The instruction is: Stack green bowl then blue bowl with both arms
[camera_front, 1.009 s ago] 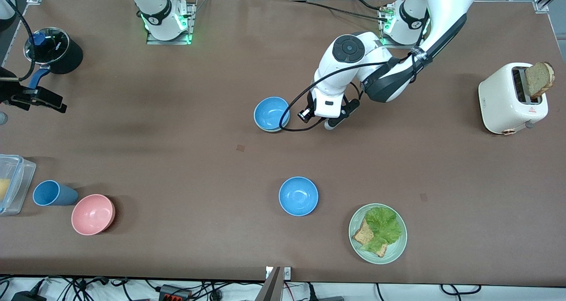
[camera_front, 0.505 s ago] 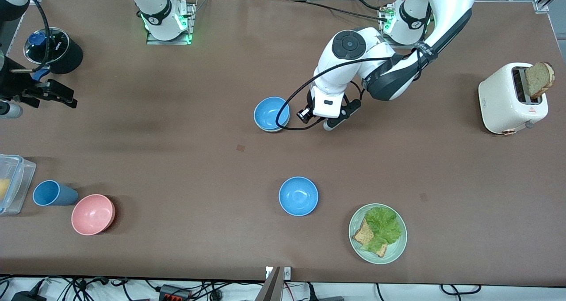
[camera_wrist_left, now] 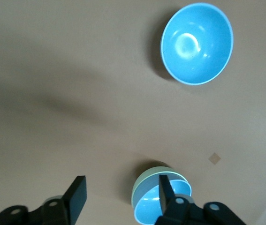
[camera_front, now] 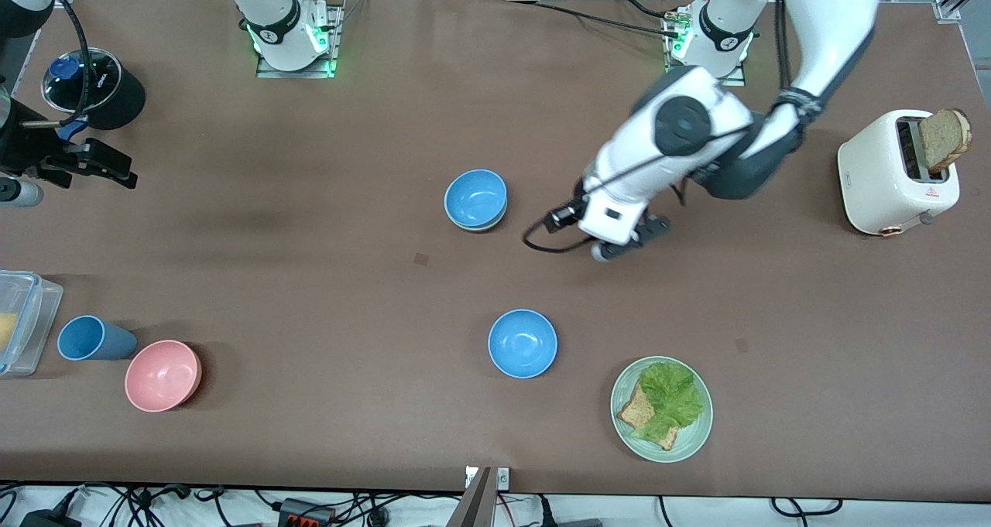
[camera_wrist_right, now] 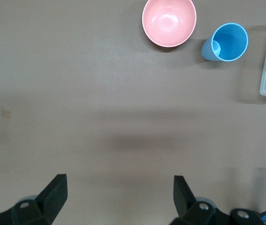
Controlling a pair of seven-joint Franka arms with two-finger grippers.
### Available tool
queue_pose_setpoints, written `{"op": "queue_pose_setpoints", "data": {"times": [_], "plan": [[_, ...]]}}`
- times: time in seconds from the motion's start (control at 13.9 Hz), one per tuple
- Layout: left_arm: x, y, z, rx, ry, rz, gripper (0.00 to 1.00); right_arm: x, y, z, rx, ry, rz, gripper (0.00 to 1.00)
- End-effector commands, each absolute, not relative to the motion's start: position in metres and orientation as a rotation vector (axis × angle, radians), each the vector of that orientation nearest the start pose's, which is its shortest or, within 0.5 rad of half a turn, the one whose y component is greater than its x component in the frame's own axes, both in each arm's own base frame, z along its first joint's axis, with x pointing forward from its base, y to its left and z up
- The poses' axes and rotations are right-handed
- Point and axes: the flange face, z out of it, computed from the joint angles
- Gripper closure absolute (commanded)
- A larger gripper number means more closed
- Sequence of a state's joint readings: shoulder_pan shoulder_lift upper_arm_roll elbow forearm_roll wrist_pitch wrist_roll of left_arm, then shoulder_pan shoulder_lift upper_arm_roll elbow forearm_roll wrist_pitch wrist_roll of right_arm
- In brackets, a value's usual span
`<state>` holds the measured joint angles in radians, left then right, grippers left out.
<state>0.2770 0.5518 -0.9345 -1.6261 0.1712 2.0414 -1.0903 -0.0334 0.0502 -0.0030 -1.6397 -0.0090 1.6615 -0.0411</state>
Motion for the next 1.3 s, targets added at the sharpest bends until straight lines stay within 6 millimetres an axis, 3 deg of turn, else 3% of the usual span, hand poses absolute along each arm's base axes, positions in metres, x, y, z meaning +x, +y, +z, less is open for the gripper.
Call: {"op": "queue_pose_setpoints", "data": {"times": [0.0,0.07,0.29,0.5,0.65,0.94,1.23], "plan": [[0.592,-0.293,0.445,-3.359,-0.499,0.207,0.0,0.56,-0.022,0.572,-3.159,-0.023,-0.027,0.0],[0.593,-0.287,0.451,-3.376,-0.351,0.157,0.0,0.561,-0.022,0.574,-3.159,-0.024,-0.064,0.0],[0.593,-0.271,0.467,-3.34,-0.151,0.057,0.0,0.562,-0.023,0.58,-3.162,-0.029,-0.074,0.0],[0.608,-0.226,0.472,-3.298,0.2,-0.036,0.0,0.563,-0.023,0.587,-3.162,-0.026,-0.091,0.0],[0.612,-0.203,0.484,-3.261,0.222,-0.079,0.0,0.561,-0.023,0.585,-3.161,-0.021,-0.067,0.0],[0.609,-0.162,0.5,-3.224,0.097,-0.022,0.0,0.558,-0.028,0.584,-3.153,0.015,-0.026,0.0],[0.612,-0.082,0.514,-3.174,0.315,0.01,0.0,0.558,-0.028,0.584,-3.162,0.013,-0.02,0.0]]}}
